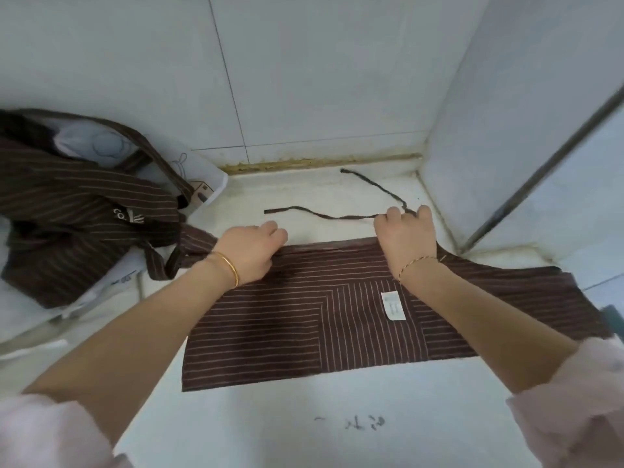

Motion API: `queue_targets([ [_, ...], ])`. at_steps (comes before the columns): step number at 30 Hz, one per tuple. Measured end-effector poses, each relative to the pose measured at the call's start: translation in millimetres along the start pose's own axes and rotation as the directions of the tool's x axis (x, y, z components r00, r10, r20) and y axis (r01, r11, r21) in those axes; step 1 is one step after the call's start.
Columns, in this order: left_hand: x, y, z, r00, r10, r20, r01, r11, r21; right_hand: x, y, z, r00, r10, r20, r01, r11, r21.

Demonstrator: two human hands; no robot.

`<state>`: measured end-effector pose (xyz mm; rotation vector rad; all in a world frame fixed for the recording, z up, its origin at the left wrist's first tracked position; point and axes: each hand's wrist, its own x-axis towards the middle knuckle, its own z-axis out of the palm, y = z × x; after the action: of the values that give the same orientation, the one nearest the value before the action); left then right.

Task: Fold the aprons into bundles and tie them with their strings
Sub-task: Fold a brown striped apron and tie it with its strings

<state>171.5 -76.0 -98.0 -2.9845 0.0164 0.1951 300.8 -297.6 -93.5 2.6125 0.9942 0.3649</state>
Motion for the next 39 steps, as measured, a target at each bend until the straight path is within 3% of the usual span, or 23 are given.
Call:
queue_targets([
  [4,-39.7,34.9,2.0,0.944,0.139,0.299,-0.144,0.990,-0.006,-53.3,-11.0,8.0,0.952,-0.094,0.293,0.113,0.992,-0.050],
  [6,-52.6,49.2,9.1,0.907,0.164,0.387,-0.167,0.986,-0.027,-69.4,-15.7,11.5,0.932,-0.087,0.351,0.125,0.989,-0.085],
  [14,-84.9,78.4,29.8,0.869,0.198,0.454,-0.216,0.976,-0.012,-102.3,-17.8,13.4,0.845,-0.063,0.531,0.156,0.979,-0.132],
  [18,-89.3,88.1,28.9,0.791,0.172,0.588,-0.159,0.985,-0.073,-117.1,-19.7,18.5,0.808,-0.048,0.587,0.135,0.985,-0.105],
  [21,-77.2,97.4,23.9,0.856,0.124,0.502,0.017,0.964,-0.267,-125.5,-22.9,20.2,0.815,-0.057,0.577,0.126,0.989,-0.079],
  [24,-48.0,114.6,26.4,0.973,0.104,0.205,-0.043,0.959,-0.282,-133.0,-22.7,19.8,0.831,-0.068,0.553,0.113,0.992,-0.049],
  [26,-29.3,132.0,28.9,0.986,0.119,0.121,-0.083,0.961,-0.263,-138.3,-24.0,21.0,0.832,-0.093,0.548,0.120,0.993,-0.014],
  [29,-6.8,163.9,30.2,0.967,0.167,0.191,-0.120,0.964,-0.236,-146.6,-25.3,24.2,0.839,-0.108,0.533,0.107,0.994,0.032],
  [32,9.7,185.8,29.9,0.934,0.102,0.342,-0.026,0.975,-0.219,-147.0,-13.4,22.2,0.820,-0.009,0.572,0.029,0.999,-0.026],
  [36,24.1,189.4,28.4,0.875,0.046,0.482,0.029,0.989,-0.147,-153.2,14.4,22.1,0.697,0.156,0.700,-0.153,0.986,-0.067],
  [39,32.1,183.0,27.3,0.862,-0.013,0.506,0.079,0.991,-0.110,-172.3,26.5,31.3,0.611,0.154,0.776,-0.143,0.986,-0.084],
])
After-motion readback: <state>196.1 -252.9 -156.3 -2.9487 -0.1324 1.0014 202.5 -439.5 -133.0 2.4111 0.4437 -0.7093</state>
